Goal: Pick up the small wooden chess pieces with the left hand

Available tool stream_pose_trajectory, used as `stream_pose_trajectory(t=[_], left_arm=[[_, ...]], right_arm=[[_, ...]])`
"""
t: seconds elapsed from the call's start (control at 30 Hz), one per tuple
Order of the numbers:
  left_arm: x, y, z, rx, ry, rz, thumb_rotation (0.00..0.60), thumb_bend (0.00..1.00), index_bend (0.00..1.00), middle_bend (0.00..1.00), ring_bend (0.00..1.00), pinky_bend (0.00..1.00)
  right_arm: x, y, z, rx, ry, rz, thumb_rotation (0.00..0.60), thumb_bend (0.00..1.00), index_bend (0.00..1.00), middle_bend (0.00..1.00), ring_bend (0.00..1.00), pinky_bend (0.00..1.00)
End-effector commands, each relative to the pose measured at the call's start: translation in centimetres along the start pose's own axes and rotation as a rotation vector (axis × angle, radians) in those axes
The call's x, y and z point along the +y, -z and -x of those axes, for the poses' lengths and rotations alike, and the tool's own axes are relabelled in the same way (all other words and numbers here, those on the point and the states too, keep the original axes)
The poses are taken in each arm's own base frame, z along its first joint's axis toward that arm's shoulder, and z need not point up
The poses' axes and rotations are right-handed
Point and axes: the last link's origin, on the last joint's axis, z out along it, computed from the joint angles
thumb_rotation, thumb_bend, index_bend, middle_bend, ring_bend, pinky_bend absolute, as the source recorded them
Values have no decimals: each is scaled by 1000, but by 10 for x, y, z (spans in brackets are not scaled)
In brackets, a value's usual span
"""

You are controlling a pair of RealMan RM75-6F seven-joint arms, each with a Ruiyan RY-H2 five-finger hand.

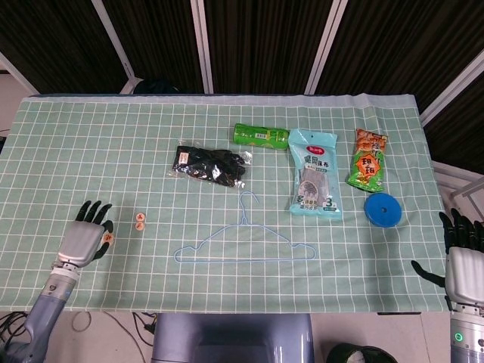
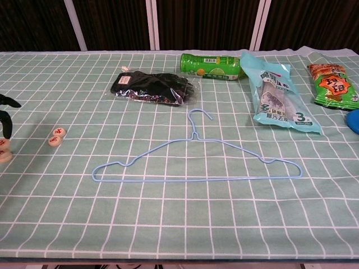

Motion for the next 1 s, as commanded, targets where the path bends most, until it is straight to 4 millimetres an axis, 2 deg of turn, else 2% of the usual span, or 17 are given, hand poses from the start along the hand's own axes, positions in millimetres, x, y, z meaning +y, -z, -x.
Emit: stream_pose_trajectory(t=[0.03,1.0], left_arm=[[-5,2,2,-8,0,-9,600,328,504,107,0,24],[-3,-1,11,-22,-24,2,600,328,505,107,0,24]], right_arm=[[0,0,0,0,1,-1,600,205,91,25,55,0],[1,0,0,-1,5,13,600,205,91,25,55,0]])
